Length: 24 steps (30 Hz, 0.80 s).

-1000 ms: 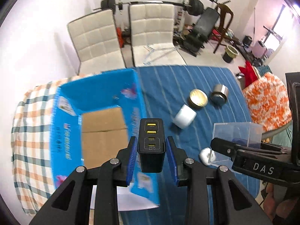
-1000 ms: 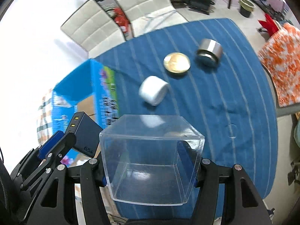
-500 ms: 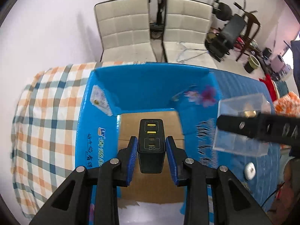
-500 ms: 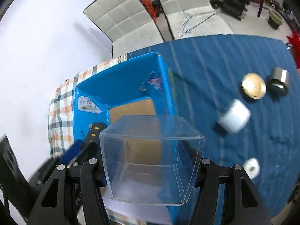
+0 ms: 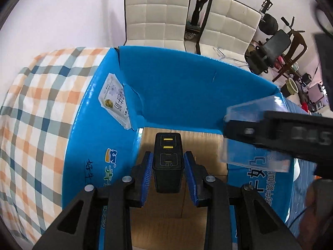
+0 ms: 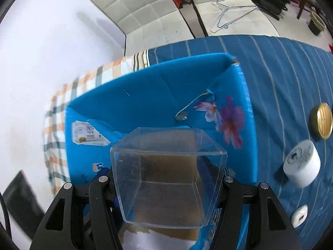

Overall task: Organize rigid objects
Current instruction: 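Carry the charger and clear box with both tools over the blue box, then lower and release the charger and clear box into the blue box with both tools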

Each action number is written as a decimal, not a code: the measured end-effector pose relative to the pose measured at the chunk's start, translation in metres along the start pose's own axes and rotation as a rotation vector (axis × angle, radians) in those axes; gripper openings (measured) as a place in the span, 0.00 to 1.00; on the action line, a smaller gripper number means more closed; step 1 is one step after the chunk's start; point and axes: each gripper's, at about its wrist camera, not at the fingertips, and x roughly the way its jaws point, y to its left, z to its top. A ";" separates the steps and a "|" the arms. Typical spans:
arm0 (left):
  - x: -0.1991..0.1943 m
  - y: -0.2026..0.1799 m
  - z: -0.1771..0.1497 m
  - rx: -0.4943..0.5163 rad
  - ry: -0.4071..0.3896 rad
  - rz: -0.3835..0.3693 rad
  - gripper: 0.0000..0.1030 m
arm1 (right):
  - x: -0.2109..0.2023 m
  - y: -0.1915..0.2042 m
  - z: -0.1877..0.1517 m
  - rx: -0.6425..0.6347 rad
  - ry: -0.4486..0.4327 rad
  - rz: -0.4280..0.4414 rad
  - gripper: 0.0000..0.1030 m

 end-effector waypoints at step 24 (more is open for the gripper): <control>0.006 0.012 -0.026 0.010 0.017 0.084 0.32 | 0.104 0.031 0.019 -0.162 0.200 -0.158 0.65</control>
